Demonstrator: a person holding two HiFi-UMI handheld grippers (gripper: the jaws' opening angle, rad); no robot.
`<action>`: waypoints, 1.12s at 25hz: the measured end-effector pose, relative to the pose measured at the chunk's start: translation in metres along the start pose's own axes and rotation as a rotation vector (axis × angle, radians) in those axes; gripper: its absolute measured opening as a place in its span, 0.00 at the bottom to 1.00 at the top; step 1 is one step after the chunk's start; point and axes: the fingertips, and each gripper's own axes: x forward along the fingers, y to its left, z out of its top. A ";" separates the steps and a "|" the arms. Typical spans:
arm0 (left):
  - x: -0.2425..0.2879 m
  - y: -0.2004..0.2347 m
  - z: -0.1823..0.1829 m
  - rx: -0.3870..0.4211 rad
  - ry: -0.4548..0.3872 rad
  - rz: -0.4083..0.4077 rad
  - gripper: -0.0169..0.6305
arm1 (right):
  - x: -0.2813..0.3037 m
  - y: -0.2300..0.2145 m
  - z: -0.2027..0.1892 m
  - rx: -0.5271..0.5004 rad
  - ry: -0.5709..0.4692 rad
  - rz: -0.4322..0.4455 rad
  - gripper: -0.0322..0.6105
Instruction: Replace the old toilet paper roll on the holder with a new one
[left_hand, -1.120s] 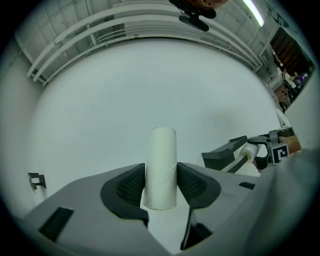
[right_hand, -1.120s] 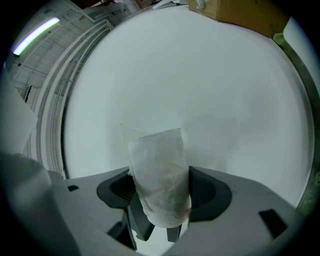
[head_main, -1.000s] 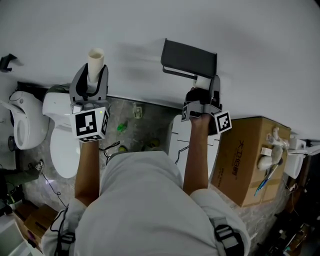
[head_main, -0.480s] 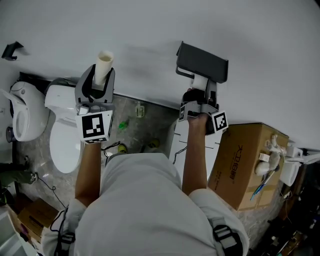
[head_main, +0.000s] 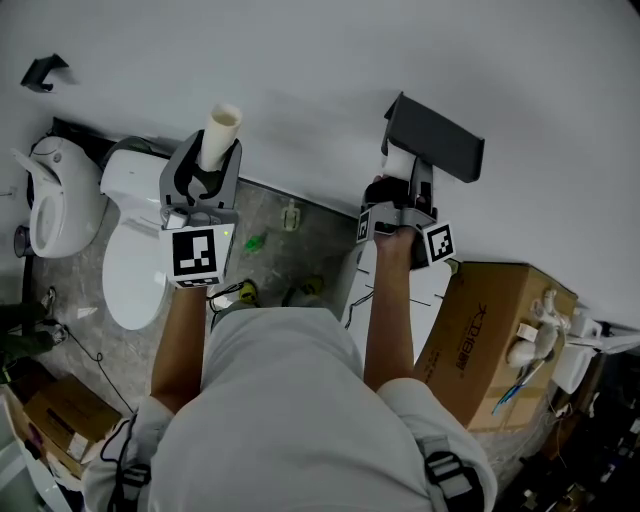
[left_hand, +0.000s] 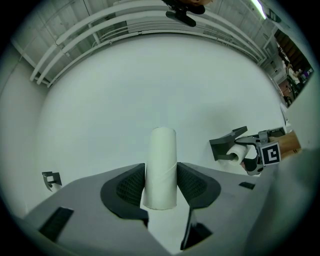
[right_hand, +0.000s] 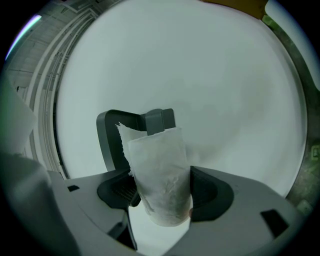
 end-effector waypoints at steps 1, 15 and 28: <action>-0.001 0.001 -0.001 -0.002 0.002 -0.001 0.36 | 0.000 -0.001 -0.001 0.001 0.000 -0.001 0.51; -0.003 0.001 -0.004 0.000 0.015 -0.064 0.36 | -0.013 0.001 -0.013 -0.013 -0.006 0.002 0.52; -0.011 -0.011 -0.002 -0.030 -0.016 -0.169 0.36 | -0.061 0.013 -0.031 -0.033 -0.021 0.002 0.52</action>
